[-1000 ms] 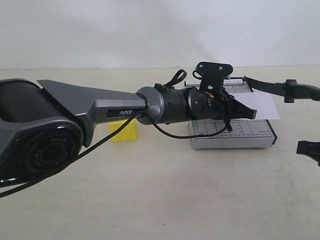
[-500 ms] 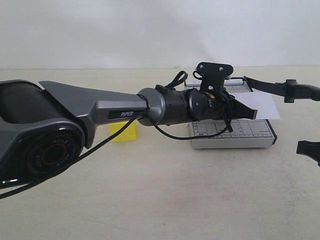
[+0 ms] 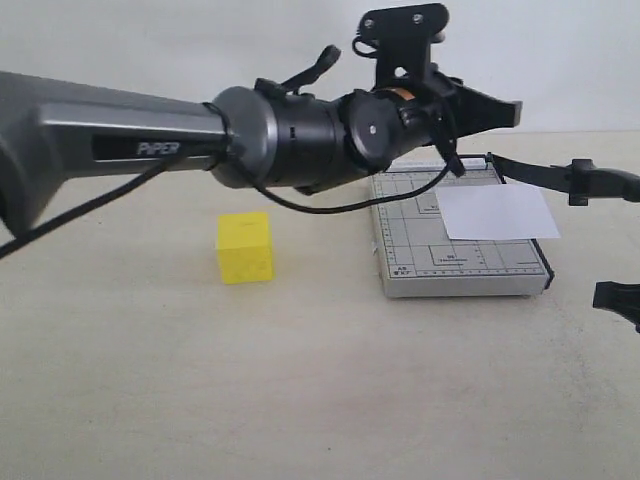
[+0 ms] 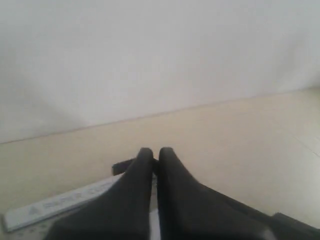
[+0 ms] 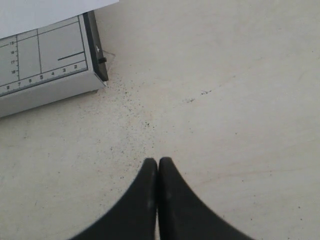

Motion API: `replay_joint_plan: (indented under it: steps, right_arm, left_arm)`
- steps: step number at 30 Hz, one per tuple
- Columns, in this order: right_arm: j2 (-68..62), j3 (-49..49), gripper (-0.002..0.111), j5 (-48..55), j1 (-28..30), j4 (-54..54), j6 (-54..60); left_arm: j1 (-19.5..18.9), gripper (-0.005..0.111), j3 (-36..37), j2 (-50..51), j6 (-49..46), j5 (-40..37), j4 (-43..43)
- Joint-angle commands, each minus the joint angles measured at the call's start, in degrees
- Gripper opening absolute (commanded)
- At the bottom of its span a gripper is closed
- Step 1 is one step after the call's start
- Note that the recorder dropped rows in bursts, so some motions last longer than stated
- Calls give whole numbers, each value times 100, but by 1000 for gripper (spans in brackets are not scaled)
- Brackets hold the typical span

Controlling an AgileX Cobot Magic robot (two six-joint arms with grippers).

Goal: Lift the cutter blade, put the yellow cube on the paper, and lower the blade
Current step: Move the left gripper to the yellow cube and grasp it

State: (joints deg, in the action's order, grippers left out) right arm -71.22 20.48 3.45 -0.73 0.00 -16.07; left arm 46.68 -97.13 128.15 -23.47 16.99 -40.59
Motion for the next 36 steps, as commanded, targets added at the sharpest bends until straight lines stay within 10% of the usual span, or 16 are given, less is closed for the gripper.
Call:
replay_joint_plan:
  steps: [1, 6, 12, 19, 36]
  right_arm:
    - [-12, 17, 0, 18, 15, -37, -13]
    - [-12, 17, 0, 18, 15, -37, -13]
    - [-12, 17, 0, 59, 15, -37, -13]
    - [-12, 17, 0, 142, 15, 0, -27]
    - [-12, 17, 0, 141, 15, 31, -48]
  left_arm:
    - [191, 5, 2115, -1015, -870, 1874, -1011]
    - [452, 5, 3848, -1501, -1195, 4010, -2728]
    - [414, 14, 3994, -1501, -3313, 3315, -3002]
    - [88, 110, 3972, -1382, -2275, 2979, -3054]
    - [-611, 109, 3610, -372, -1302, 2195, -2382]
